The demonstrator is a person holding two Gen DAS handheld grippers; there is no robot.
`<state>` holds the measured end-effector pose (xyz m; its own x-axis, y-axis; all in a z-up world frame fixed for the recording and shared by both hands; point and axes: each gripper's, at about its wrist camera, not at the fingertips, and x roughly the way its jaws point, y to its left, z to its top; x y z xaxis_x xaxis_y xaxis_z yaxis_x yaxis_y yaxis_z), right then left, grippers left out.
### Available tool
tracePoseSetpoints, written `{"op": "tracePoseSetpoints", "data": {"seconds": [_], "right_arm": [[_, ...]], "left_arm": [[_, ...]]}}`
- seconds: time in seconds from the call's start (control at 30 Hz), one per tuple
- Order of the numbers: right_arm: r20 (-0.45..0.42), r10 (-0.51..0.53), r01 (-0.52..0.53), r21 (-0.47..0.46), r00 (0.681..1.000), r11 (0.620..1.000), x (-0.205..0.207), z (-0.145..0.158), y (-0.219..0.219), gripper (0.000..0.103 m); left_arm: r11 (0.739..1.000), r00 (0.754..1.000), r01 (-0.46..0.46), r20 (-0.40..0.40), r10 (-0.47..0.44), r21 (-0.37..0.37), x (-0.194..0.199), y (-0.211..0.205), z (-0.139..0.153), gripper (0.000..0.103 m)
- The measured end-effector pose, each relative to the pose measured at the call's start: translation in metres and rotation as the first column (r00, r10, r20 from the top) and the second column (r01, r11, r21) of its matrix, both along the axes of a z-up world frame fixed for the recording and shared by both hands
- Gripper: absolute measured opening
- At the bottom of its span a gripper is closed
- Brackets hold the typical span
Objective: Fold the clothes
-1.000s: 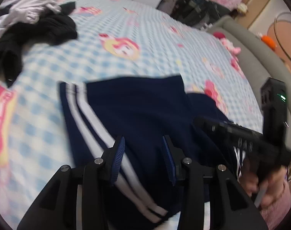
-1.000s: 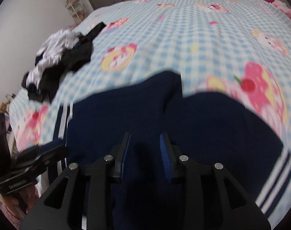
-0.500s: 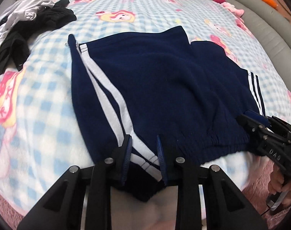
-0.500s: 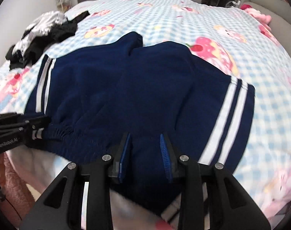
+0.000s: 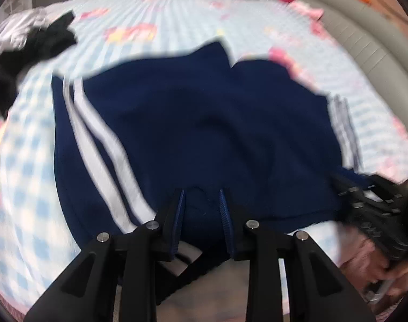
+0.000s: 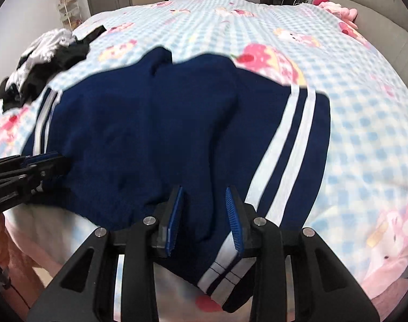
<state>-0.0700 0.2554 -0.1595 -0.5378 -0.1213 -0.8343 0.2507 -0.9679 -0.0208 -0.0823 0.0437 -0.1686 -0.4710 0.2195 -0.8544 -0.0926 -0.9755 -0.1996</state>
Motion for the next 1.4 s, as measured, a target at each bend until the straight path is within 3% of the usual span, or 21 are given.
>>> {"op": "tracePoseSetpoints", "data": {"seconds": [0.13,0.23,0.33,0.43,0.57,0.67,0.8,1.0,1.17,1.33,1.4], "right_arm": [[-0.005,0.04,-0.04,-0.013,0.999,0.999,0.01,0.011,0.004,0.033],[-0.009,0.037,-0.038,-0.058,0.999,0.998,0.003,0.027,0.019,0.033],[-0.035,0.001,-0.002,-0.025,0.999,1.0,-0.016,0.039,0.031,0.033],[-0.021,-0.008,0.008,0.016,1.0,1.0,-0.029,0.032,0.036,0.033],[0.026,-0.009,0.007,0.05,1.0,0.999,-0.017,0.006,0.038,0.033],[0.061,0.004,-0.008,0.057,0.998,0.998,-0.002,0.0,0.039,0.034],[0.056,0.035,-0.038,0.055,0.998,0.998,-0.004,0.023,0.039,0.034],[-0.048,0.036,-0.034,0.032,0.998,0.999,-0.064,0.066,0.043,0.037],[-0.019,0.008,-0.007,0.045,1.0,0.999,-0.102,0.046,0.049,0.038],[0.054,-0.009,0.006,0.062,0.998,0.998,-0.099,0.0,0.065,0.038],[0.039,-0.008,0.005,0.084,0.999,0.996,-0.093,0.0,0.067,0.038]], "left_arm": [[1.0,1.0,0.01,0.015,-0.01,-0.009,0.012,-0.002,0.007,0.03],[0.999,1.0,-0.007,-0.007,0.007,0.045,0.008,-0.003,0.025,0.042],[0.998,0.998,0.002,-0.065,0.002,0.055,-0.004,0.006,0.04,0.046],[0.998,0.995,0.039,-0.092,-0.035,0.043,-0.021,0.026,0.045,0.046],[0.997,0.997,0.083,-0.009,-0.083,0.008,-0.038,0.057,0.021,0.046],[0.993,0.993,0.112,0.043,-0.111,-0.031,-0.027,0.065,0.002,0.046],[0.993,0.992,0.118,0.035,-0.118,0.007,-0.014,0.057,0.009,0.046],[0.994,0.993,0.109,-0.05,-0.107,0.026,-0.044,0.059,0.041,0.046],[0.989,0.989,0.148,-0.031,-0.147,0.006,-0.075,0.085,0.034,0.046],[0.983,0.983,0.179,0.041,-0.177,-0.042,-0.097,0.11,0.016,0.046],[0.985,0.984,0.167,0.067,-0.164,-0.048,-0.093,0.112,0.006,0.047]]}}
